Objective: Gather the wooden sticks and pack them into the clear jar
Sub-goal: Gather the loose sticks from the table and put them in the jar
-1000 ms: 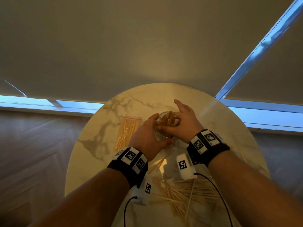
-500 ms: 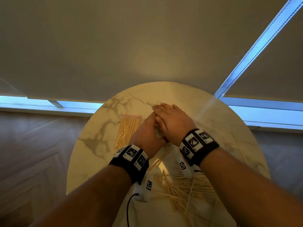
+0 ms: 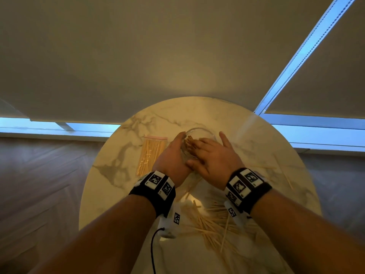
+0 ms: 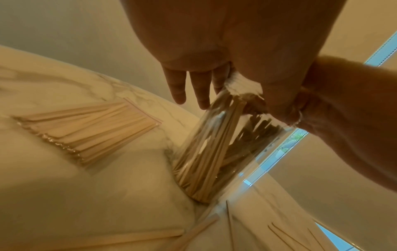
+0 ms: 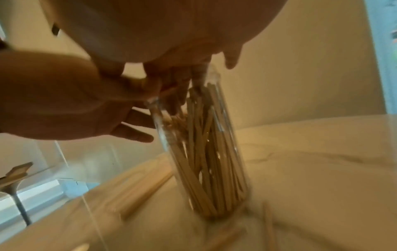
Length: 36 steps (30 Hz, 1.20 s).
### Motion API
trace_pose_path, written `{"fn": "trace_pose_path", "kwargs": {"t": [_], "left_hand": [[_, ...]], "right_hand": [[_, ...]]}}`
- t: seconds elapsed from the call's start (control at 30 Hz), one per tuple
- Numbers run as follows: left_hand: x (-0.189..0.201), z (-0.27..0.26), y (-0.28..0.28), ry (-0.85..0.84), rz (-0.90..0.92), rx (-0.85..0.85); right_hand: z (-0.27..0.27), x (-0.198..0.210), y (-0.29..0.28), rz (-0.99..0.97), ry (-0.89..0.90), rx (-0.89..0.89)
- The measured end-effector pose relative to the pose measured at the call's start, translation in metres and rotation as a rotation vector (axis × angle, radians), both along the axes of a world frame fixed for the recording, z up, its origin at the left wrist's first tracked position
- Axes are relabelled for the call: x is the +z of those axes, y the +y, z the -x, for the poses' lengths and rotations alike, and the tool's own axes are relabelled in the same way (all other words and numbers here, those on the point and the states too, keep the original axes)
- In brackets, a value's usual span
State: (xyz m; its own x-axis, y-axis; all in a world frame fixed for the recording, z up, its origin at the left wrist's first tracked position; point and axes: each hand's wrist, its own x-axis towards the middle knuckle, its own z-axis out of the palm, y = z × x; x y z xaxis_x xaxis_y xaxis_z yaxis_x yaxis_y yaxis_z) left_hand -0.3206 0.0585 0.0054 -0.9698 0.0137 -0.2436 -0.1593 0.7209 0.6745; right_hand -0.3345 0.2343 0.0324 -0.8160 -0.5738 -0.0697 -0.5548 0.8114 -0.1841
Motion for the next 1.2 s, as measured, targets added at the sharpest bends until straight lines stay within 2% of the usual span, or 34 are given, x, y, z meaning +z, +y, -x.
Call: {"fn": "trace_pose_path", "kwargs": {"t": [0.03, 0.13, 0.17, 0.27, 0.37, 0.43, 0.5, 0.57, 0.63, 0.7, 0.77, 0.83, 0.9, 1.03, 1.2], "left_hand": [[-0.003, 0.002, 0.001, 0.002, 0.025, -0.005], [-0.002, 0.004, 0.006, -0.024, 0.105, -0.157], [0.001, 0.003, 0.006, -0.025, 0.072, -0.167], [0.005, 0.002, 0.004, -0.041, -0.064, -0.044], [0.006, -0.002, 0.003, -0.04, -0.101, 0.039], [0.004, -0.005, 0.003, -0.04, -0.09, 0.08], [-0.004, -0.015, -0.002, -0.065, -0.044, 0.108], [-0.018, -0.033, -0.008, -0.122, 0.071, 0.089], [-0.033, -0.058, -0.008, -0.194, 0.227, -0.033], [-0.043, -0.084, -0.001, -0.228, 0.335, -0.2], [-0.049, -0.106, 0.012, -0.235, 0.376, -0.351], [-0.055, -0.124, 0.027, -0.216, 0.397, -0.447], [-0.06, -0.135, 0.04, -0.219, 0.45, -0.495], [-0.064, -0.147, 0.054, -0.237, 0.478, -0.47], [-0.063, -0.161, 0.057, -0.198, 0.464, -0.434]], "right_hand": [[0.003, 0.003, -0.004, -0.02, -0.017, -0.003], [0.011, 0.01, -0.014, -0.088, -0.113, -0.009], [0.012, 0.012, -0.017, -0.126, -0.159, -0.005], [0.011, 0.02, -0.019, -0.107, -0.238, -0.041], [-0.002, 0.023, 0.004, 0.25, -0.117, -0.144], [-0.012, 0.013, 0.037, 0.541, 0.037, -0.315], [-0.015, -0.007, 0.084, 0.619, 0.061, -0.55], [-0.01, -0.032, 0.137, 0.463, -0.059, -0.8], [-0.003, -0.06, 0.189, 0.213, -0.274, -1.007], [-0.001, -0.081, 0.225, -0.024, -0.44, -1.076], [-0.001, -0.099, 0.244, -0.213, -0.439, -1.03], [-0.002, -0.107, 0.248, -0.249, -0.357, -0.958], [-0.007, -0.11, 0.244, -0.14, -0.311, -0.885], [-0.03, -0.12, 0.218, 0.104, -0.288, -0.682], [-0.065, -0.115, 0.171, 0.17, -0.313, -0.416]]}}
